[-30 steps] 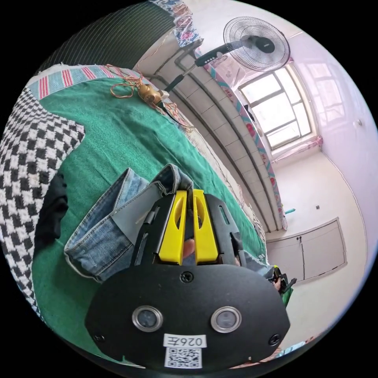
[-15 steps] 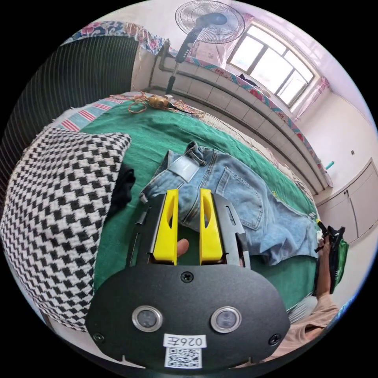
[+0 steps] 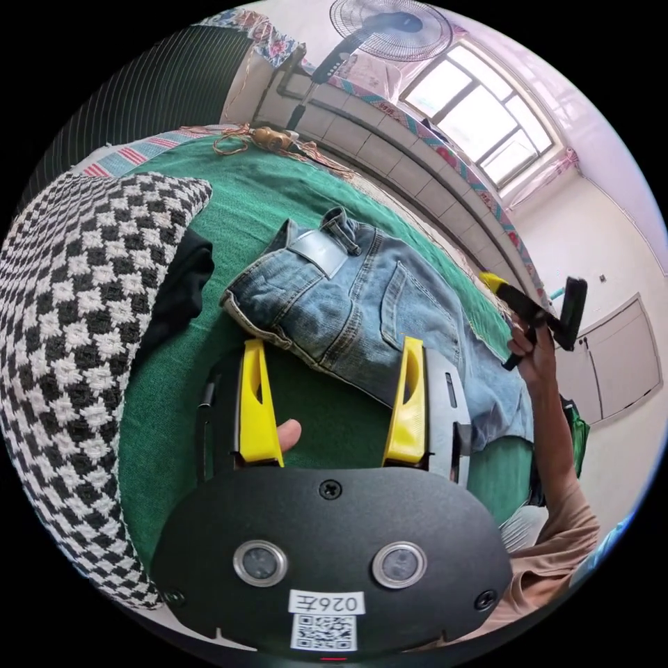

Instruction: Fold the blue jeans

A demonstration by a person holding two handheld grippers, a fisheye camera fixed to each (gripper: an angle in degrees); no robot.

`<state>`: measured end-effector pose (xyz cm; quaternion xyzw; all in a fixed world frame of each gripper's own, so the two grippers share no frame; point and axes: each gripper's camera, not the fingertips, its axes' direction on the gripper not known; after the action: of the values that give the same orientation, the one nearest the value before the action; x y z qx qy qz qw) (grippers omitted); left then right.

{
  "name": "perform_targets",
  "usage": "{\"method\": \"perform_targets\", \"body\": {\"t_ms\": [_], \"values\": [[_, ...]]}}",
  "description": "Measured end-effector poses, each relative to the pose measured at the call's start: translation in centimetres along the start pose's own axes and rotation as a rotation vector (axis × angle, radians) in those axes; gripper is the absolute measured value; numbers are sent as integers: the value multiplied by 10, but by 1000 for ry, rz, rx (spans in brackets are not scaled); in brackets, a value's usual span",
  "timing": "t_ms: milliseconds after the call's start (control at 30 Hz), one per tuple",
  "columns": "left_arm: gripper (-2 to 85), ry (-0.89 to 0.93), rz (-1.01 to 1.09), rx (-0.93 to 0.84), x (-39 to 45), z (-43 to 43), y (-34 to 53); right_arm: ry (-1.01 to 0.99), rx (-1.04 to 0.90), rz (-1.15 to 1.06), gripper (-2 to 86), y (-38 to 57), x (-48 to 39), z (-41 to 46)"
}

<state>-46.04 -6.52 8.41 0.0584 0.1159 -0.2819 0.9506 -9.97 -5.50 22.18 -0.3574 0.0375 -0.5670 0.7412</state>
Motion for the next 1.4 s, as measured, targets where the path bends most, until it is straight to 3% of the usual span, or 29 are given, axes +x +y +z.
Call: {"method": "perform_targets", "body": {"t_ms": [133, 200, 267, 333, 433, 567, 700, 833, 867, 900, 933, 967, 1000, 1033, 1133, 1200, 1267, 1333, 1400], "values": [[275, 42, 5, -16, 10, 9, -9, 42, -132, -64, 67, -103, -21, 76], [213, -45, 64, -32, 16, 12, -8, 154, -274, -87, 56, -131, -25, 114], [134, 39, 90, -30, 12, 1, 4, 133, -506, -144, 5, -151, -33, 144], [91, 154, 107, -6, 5, -15, 17, 142, -430, -290, -4, -157, -55, 116], [86, 207, 142, 39, 5, -36, 36, -76, -277, -466, -8, -160, -80, 39], [96, 22, 99, 136, 22, -69, 53, -207, -93, -403, -5, -179, -66, 6], [105, -282, 69, 327, 62, -102, 76, -190, -332, -186, 10, -183, -41, 104], [23, -307, 390, 574, 146, -91, 96, -127, -256, -105, 17, -166, -32, 106], [3, -341, 518, 549, 167, -66, 94, -127, -199, -121, 9, -162, -33, 88], [0, -387, 560, 496, 176, -50, 91, -121, -177, -130, 5, -160, -34, 77], [-4, -523, 601, 287, 185, -8, 79, -114, -131, -147, -1, -154, -35, 54], [-5, -646, 610, -36, 180, 42, 68, -121, -107, -162, -5, -145, -35, 32], [-6, -631, 608, -129, 174, 60, 67, -125, -111, -169, -6, -139, -35, 22], [-6, -579, 601, -24, 170, 57, 76, -115, -135, -177, -7, -125, -34, 3], [-7, -473, 481, -78, 167, 31, 72, -19, -147, -168, -9, -70, -30, -51], [-8, -497, 455, 104, 179, 4, 83, 51, -166, -141, -9, -28, -27, -83], [-9, -410, 543, 383, 218, -19, 105, 138, -196, -76, -9, 31, -25, -118], [-9, -272, 689, 456, 247, -10, 114, 181, -238, -42, -9, 73, -29, -134], [-9, -282, 833, 378, 274, 26, 114, 224, -292, -17, -9, 111, -36, -141]]}}
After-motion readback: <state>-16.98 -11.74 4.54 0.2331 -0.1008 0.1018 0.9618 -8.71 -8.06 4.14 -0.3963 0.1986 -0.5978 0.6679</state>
